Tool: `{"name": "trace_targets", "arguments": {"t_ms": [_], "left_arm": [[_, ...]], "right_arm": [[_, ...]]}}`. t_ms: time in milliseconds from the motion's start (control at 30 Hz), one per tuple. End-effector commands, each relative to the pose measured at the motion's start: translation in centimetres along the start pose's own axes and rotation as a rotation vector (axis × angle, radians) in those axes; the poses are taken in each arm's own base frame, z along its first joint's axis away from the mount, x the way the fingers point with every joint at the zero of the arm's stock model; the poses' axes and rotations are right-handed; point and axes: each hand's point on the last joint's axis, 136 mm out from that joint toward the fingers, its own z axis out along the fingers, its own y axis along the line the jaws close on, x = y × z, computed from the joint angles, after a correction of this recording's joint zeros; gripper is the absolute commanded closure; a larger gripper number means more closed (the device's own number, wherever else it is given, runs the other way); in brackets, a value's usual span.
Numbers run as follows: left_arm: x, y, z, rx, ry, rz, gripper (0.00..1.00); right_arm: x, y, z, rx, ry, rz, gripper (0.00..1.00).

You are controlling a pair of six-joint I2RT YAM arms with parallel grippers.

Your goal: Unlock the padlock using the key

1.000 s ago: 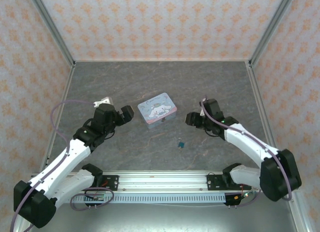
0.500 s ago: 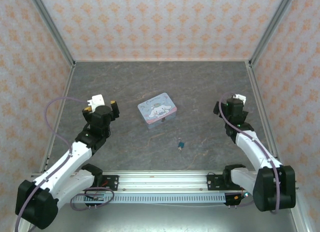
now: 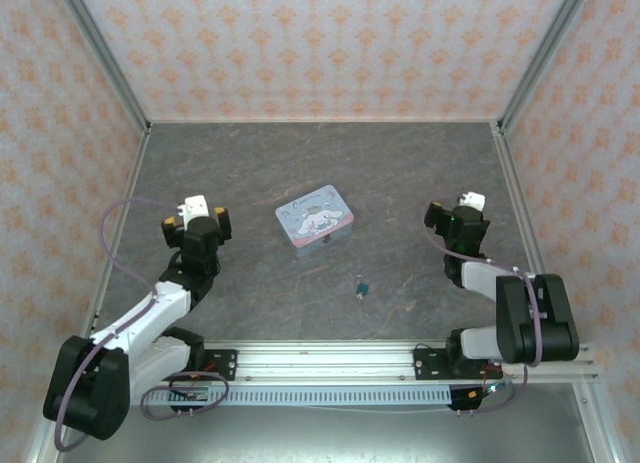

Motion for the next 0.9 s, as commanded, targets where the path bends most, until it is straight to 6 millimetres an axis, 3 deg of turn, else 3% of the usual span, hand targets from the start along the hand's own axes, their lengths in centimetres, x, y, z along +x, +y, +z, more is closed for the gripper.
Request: {"name": "trace_targets", "arguments": {"t_ms": [0,200,400,500,567,700,867], "left_arm": [[-0.5,-0.9,0.9,0.047,-0.043,-0.006,0.0],[0.3,-2.5,2.4,0.104,-0.059,0.014,0.0],[0.0,-4.2,3.5,0.173,-0.083,0.053,0.0],[1.0,-4.9,4.6,0.201,-0.081,0.065,0.0],[2.1,-4.7,5.7,0.2,-0.054,0.042,0.0],[2.2,-4.4,7.5,0.203,0.025,0.007,0.0],[2.2,-4.1,7.7,0.21,0.033,-0.006,0.0]], "right_arm": [[-1.0,1.1,0.8,-0.061,-0.094,-0.009,0.01],[-0.2,1.4,2.4,-0.049,-0.019,-0.031,0.01],[-0.4,1.4,2.3,-0.05,-0.025,-0.029,0.01],[-0.4,1.3,2.3,-0.05,-0.026,-0.028,0.01],[-0.4,1.3,2.3,-0.05,-0.026,-0.029,0.01],[-0.4,1.3,2.2,-0.049,-0.026,-0.03,0.01],[-0.4,1.4,2.2,-0.05,-0.027,-0.034,0.01]]}}
